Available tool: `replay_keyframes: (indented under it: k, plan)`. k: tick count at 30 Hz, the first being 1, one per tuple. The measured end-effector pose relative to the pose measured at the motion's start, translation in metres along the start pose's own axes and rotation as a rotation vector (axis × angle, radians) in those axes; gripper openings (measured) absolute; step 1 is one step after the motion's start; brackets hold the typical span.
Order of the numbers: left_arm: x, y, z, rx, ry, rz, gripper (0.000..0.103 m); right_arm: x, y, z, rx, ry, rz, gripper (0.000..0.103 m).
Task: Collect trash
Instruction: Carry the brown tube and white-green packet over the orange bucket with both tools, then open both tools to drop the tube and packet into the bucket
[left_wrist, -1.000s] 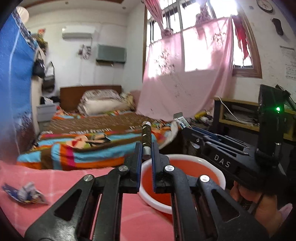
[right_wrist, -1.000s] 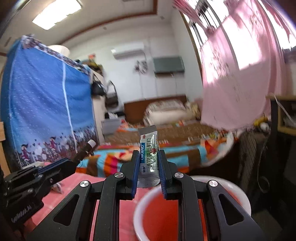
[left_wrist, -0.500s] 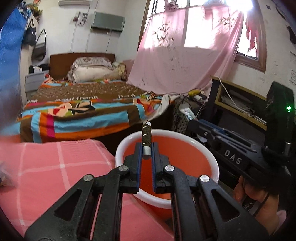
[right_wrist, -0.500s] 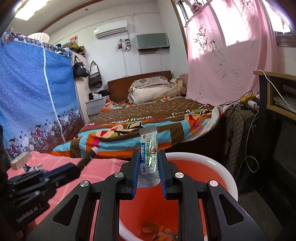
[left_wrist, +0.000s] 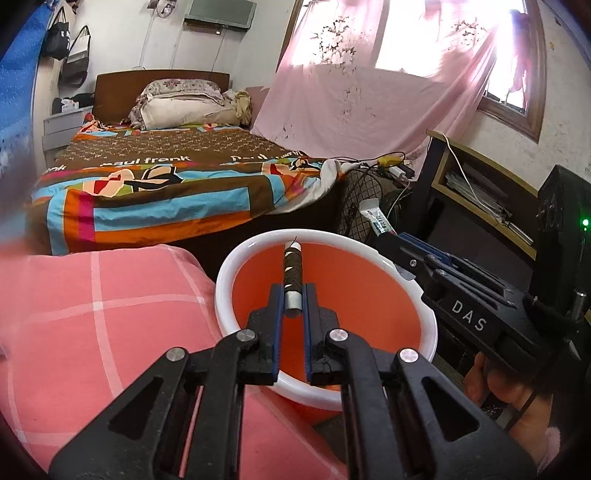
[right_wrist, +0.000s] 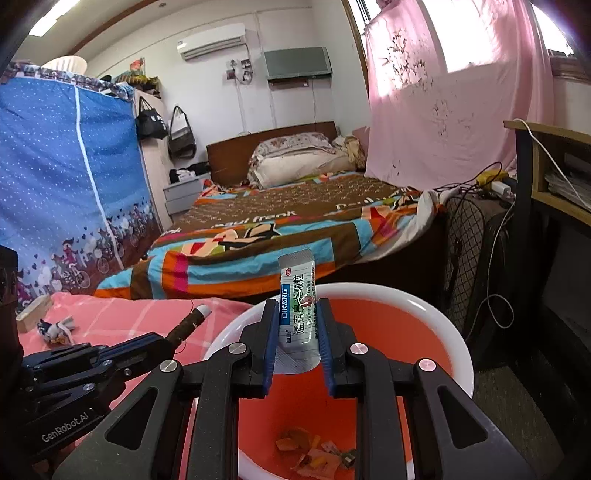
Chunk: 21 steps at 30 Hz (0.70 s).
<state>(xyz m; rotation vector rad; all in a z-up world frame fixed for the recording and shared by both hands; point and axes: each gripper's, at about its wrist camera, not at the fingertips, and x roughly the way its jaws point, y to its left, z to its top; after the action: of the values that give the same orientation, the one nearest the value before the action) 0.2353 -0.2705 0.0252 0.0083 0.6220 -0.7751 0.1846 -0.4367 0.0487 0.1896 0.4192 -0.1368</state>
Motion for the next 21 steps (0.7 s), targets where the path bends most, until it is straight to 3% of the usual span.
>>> replay_keyframes:
  k: [12,14,16,21]
  plan:
    - [0.002,0.005,0.003,-0.032,0.022,0.007,0.015,0.005,-0.004,0.001,0.011,0.031,-0.006,0.020]
    - [0.001,0.006,0.002,-0.038,0.021,0.009,0.017,0.005,-0.005,0.001,0.013,0.032,-0.007,0.023]
    - [0.001,0.007,0.002,-0.043,0.020,0.010,0.019,0.005,-0.006,0.001,0.016,0.031,-0.007,0.031]
    - [-0.002,0.010,0.002,-0.055,0.009,0.016,0.024,0.006,-0.008,0.001,0.018,0.028,-0.006,0.033]
